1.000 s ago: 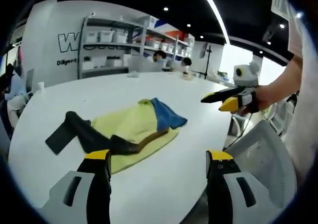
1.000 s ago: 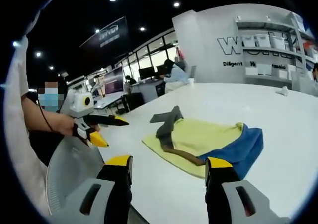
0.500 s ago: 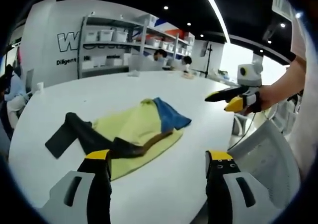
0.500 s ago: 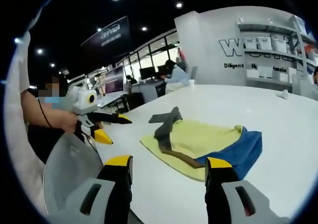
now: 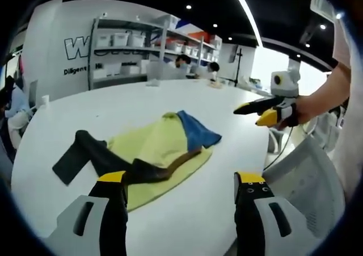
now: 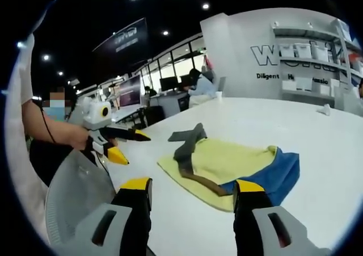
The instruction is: Fold the garment on the visible template until the final outline fits inside the template.
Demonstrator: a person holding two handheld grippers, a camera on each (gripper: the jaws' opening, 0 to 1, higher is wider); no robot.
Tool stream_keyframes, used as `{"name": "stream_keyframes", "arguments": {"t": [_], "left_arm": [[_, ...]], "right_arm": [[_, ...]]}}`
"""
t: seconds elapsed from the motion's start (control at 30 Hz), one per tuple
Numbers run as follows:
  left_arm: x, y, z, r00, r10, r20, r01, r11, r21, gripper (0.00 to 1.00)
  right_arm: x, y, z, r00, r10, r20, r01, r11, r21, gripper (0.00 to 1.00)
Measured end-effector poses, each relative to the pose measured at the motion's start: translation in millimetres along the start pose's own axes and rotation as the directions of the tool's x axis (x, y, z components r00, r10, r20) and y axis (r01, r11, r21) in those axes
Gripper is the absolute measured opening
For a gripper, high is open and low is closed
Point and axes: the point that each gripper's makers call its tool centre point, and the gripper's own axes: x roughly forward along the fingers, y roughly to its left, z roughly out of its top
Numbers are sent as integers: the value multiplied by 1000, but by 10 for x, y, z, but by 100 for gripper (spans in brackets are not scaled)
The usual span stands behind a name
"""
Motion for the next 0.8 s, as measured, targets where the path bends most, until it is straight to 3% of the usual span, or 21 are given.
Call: {"name": "stream_keyframes", "arguments": {"t": [0.8], "left_arm": [[84, 69, -40, 999, -2, -44, 3, 1000, 27, 70]], "right_arm": [[15, -106, 21, 1000, -9, 20, 9, 1000, -6, 56]]}}
